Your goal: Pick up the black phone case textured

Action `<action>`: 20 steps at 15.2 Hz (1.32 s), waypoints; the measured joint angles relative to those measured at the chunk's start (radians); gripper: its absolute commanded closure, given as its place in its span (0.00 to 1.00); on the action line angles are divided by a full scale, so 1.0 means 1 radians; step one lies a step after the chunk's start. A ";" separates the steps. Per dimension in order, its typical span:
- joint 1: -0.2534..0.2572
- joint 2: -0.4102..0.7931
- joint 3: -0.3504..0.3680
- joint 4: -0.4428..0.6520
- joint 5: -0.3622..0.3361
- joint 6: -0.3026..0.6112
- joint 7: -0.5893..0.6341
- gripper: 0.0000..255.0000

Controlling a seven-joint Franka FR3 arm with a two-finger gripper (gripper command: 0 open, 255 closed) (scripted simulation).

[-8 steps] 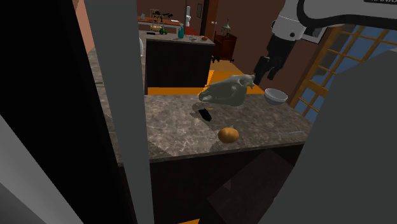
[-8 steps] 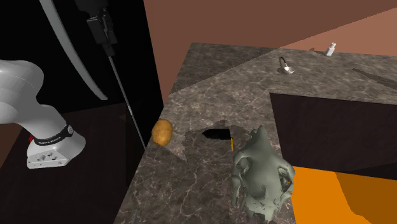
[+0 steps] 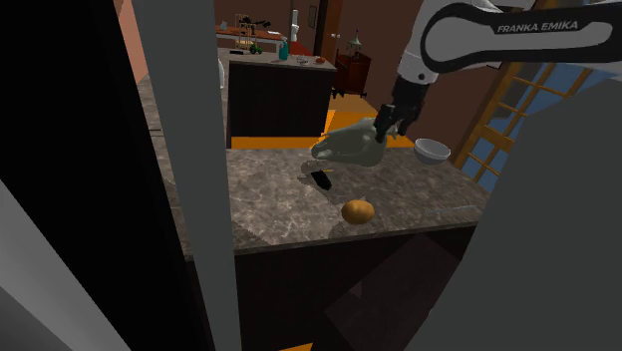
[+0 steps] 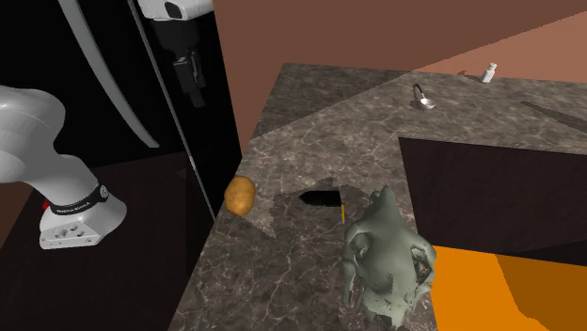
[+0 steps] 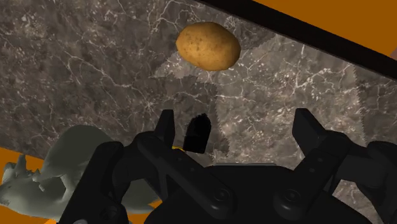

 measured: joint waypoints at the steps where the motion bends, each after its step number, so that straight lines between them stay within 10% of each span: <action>1: -0.001 0.032 -0.001 0.003 0.000 0.028 0.004 0.00; 20: -0.031 0.731 -0.041 0.241 0.043 0.454 0.036 0.00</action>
